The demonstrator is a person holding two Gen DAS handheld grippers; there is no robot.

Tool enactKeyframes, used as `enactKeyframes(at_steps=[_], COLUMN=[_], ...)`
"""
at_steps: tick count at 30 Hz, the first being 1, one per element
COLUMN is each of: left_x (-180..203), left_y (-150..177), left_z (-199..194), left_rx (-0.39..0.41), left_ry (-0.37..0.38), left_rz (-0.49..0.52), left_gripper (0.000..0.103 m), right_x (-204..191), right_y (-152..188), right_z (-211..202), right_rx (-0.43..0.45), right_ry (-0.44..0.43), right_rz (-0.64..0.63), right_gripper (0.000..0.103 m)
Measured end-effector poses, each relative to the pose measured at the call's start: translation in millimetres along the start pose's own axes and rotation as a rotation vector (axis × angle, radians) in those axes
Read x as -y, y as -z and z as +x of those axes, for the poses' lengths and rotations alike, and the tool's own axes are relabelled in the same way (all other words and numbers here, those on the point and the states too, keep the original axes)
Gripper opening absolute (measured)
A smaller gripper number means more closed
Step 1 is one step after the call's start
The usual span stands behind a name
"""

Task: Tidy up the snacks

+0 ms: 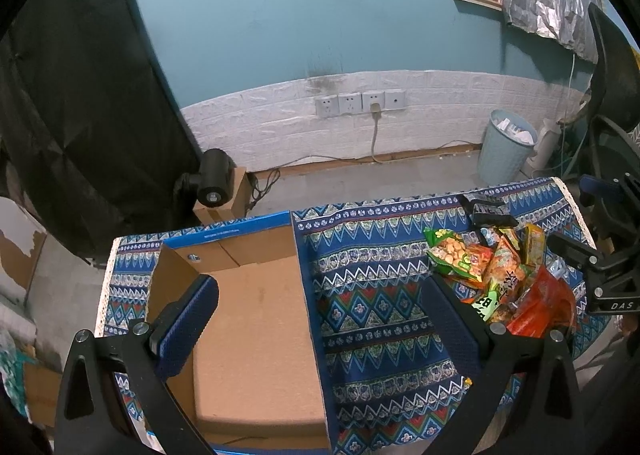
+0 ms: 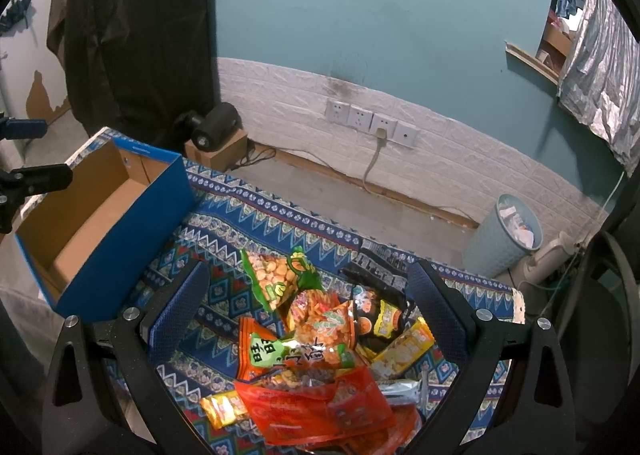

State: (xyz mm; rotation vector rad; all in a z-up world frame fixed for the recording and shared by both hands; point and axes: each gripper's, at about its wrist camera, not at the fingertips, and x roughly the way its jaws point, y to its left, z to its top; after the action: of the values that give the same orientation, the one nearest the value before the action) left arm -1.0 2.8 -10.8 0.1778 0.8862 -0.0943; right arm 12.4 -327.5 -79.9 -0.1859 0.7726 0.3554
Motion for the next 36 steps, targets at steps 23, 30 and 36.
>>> enactKeyframes(at_steps=[23, 30, 36], left_x=[1.7, 3.7, 4.0], left_y=[-0.7, 0.3, 0.4], left_z=[3.0, 2.4, 2.4], left_rx=[-0.006, -0.008, -0.010], left_ry=[-0.002, -0.002, -0.002], left_rz=[0.008, 0.010, 0.010], left_gripper=[0.102, 0.102, 0.102], right_x=[1.9, 1.9, 2.1], right_y=[-0.8, -0.3, 0.1], right_z=[1.1, 0.9, 1.2], right_rx=[-0.018, -0.016, -0.018], right_ry=[-0.001, 0.000, 0.000], right_rz=[-0.002, -0.001, -0.003], right_gripper=[0.098, 0.098, 0.098])
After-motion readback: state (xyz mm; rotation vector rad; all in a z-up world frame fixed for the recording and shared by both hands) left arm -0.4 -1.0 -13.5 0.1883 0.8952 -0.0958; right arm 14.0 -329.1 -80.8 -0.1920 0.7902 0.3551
